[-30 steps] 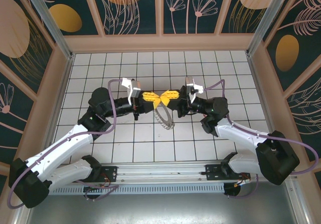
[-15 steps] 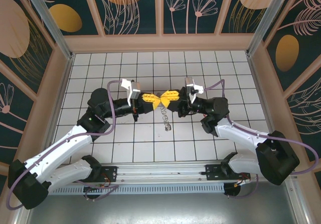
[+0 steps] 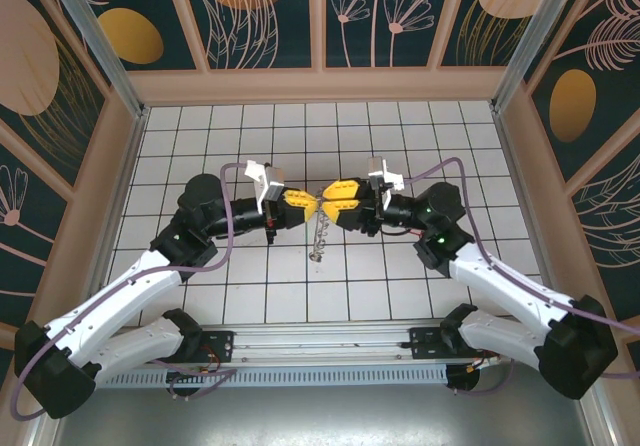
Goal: Put the keys on the keyring
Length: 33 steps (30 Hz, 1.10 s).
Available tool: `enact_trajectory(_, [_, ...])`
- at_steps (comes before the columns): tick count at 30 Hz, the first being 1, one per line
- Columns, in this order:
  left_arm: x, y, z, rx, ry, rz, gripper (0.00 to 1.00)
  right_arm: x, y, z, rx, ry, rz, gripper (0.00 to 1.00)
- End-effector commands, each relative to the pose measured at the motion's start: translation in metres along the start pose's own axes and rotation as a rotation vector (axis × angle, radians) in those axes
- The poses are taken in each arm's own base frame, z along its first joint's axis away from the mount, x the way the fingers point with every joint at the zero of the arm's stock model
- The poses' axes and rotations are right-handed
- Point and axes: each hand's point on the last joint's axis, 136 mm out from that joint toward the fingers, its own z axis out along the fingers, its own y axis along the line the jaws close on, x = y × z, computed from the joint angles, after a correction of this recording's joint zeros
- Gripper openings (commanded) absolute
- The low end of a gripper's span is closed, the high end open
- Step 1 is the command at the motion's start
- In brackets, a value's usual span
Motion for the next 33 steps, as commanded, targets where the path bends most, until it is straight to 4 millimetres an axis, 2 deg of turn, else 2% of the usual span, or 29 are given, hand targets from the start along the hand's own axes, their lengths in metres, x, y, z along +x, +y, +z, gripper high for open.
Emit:
enact_trajectory(1, [-0.014,-0.005,-0.004,-0.002,0.016,0.080,0.00,0.007,-0.015,-0.003,0.116,0.121,-0.049,0.30])
enact_trajectory(5, [-0.009,-0.004,-0.004,-0.009,0.085,0.103,0.00,0.010,-0.021,-0.005,0.174,0.214,-0.051,0.29])
enact_trajectory(10, [0.005,-0.002,-0.004,-0.011,0.160,0.105,0.00,0.017,-0.018,-0.007,0.200,0.305,-0.064,0.29])
enact_trajectory(11, [-0.003,-0.004,-0.004,-0.007,0.154,0.119,0.00,0.019,-0.016,-0.006,0.201,0.320,-0.070,0.29])
enact_trajectory(12, [-0.002,-0.003,-0.004,-0.007,0.163,0.120,0.00,0.021,-0.014,-0.006,0.197,0.331,-0.076,0.29])
enact_trajectory(27, [0.020,0.000,-0.005,-0.003,0.284,0.113,0.00,0.044,-0.013,-0.005,0.191,0.456,-0.088,0.28])
enact_trajectory(33, [0.024,0.000,-0.005,0.006,0.308,0.108,0.00,0.048,-0.007,-0.003,0.151,0.472,-0.082,0.28])
